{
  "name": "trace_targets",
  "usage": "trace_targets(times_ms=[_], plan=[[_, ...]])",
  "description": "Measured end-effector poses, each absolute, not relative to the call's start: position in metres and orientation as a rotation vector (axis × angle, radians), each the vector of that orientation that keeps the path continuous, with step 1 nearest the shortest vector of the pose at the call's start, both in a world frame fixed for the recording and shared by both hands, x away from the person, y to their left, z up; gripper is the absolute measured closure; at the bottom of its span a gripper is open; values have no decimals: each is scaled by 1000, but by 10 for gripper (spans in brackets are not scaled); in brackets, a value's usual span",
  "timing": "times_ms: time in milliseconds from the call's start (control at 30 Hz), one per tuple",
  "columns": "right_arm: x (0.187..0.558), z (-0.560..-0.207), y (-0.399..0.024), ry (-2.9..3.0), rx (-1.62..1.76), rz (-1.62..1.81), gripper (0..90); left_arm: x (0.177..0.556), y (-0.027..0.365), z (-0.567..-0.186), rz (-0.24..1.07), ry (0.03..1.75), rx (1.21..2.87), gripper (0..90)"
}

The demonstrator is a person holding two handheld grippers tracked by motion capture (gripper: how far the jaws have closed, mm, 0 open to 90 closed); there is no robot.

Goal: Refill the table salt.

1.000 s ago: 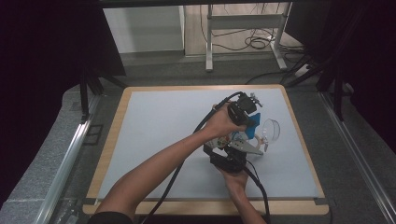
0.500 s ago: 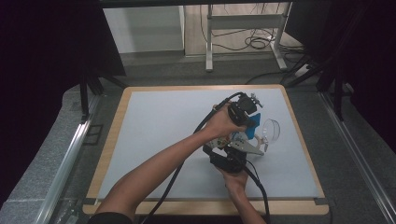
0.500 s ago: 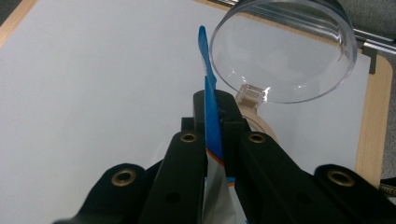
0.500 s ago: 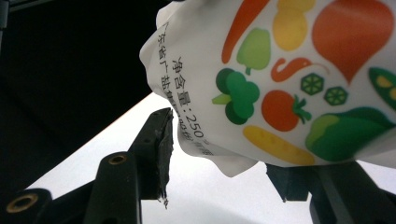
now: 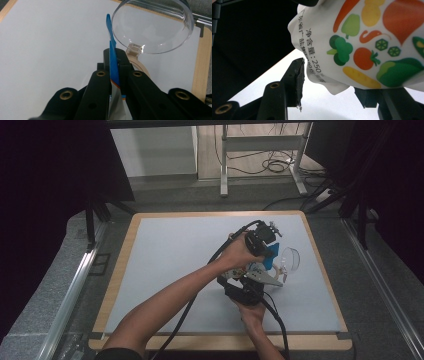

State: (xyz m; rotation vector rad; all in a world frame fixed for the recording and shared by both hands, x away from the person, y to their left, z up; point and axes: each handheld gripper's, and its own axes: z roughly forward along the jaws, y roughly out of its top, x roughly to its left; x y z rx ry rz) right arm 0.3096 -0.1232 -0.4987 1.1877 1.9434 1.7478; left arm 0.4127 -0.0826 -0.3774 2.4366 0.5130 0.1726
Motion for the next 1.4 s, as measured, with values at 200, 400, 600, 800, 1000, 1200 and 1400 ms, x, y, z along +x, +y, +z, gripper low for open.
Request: trace_targets(times_ms=[200, 400, 600, 800, 1000, 1200, 1400], plan=[[309, -498, -123, 1943, 1187, 1748, 465, 412, -82, -377, 174, 511, 2436, 900], [309, -498, -123, 1946, 1187, 1748, 465, 413, -81, -377, 172, 511, 2433, 900], [310, -499, -122, 1944, 1185, 1744, 466, 412, -80, -376, 173, 517, 2427, 900], [310, -499, -122, 1941, 1185, 1742, 471, 412, -80, -375, 176, 514, 2428, 900], [310, -499, -123, 1942, 1187, 1740, 475, 412, -80, -375, 179, 518, 2429, 900], [310, -499, -123, 1932, 1191, 1731, 487, 410, -80, -371, 189, 513, 2430, 900], [310, -499, -124, 1930, 1184, 1727, 495, 410, -79, -370, 192, 521, 2425, 900]])
